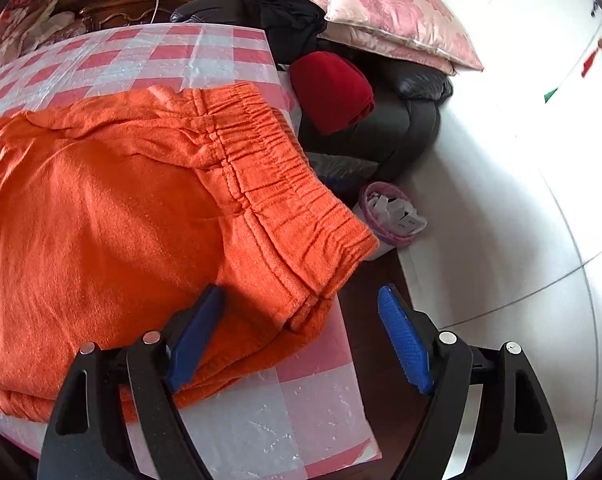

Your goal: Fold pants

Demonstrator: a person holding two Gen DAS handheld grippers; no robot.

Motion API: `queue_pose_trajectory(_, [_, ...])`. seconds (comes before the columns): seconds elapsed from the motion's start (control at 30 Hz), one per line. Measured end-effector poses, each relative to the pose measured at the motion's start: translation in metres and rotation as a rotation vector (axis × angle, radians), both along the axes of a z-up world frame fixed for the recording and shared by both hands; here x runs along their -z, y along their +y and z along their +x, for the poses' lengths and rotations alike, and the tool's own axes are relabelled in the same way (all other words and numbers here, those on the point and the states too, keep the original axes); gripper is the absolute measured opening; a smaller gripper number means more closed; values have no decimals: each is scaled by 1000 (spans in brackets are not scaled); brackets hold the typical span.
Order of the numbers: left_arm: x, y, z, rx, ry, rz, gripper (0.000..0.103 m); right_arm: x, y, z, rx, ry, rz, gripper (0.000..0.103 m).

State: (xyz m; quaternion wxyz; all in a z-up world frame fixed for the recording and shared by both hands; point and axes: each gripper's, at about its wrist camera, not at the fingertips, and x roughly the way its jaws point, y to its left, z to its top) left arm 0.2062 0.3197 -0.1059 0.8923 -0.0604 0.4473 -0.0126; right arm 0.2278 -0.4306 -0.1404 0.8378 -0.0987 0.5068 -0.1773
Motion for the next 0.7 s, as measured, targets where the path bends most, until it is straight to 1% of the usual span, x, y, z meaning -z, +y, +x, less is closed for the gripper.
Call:
queue_pose_trajectory(0.17, [-33, 26, -19, -89, -18, -35, 10, -6, 12, 3, -41, 3, -21, 76])
queue_pose_trajectory(0.23, [-36, 34, -21, -126, -19, -27, 10, -9, 16, 6, -50, -2, -13, 76])
queue_pose_trajectory(0.27, [-31, 42, -19, -161, 2, -25, 10, -9, 18, 7, -54, -3, -13, 76])
queue_pose_trajectory(0.33, [-13, 56, -14, -201, 53, -63, 10, -9, 27, 10, -70, 0, -19, 76])
queue_pose_trajectory(0.37, [-3, 60, -11, -216, 85, -65, 10, -7, 32, 11, -81, 7, -30, 76])
queue_pose_trajectory(0.43, [12, 63, -10, -222, 116, -88, 10, -5, 35, 12, -89, 12, -38, 77])
queue_pose_trajectory(0.5, [26, 62, -9, -214, 155, -107, 14, -4, 33, 13, -80, 10, -25, 77])
queue_pose_trajectory(0.53, [30, 65, -11, -229, 160, -114, 22, -4, 32, 13, -77, 9, -16, 77])
queue_pose_trajectory(0.57, [32, 68, -14, -253, 154, -124, 34, -4, 31, 13, -76, 10, -12, 77])
queue_pose_trajectory(0.6, [29, 76, -24, -297, 132, -155, 37, -3, 32, 12, -79, 12, -13, 77])
queue_pose_trajectory(0.67, [19, 88, -53, -363, 63, -230, 37, -3, 32, 12, -83, 12, -15, 78])
queue_pose_trajectory(0.7, [15, 94, -78, -397, 25, -290, 37, -3, 32, 12, -81, 8, -13, 78])
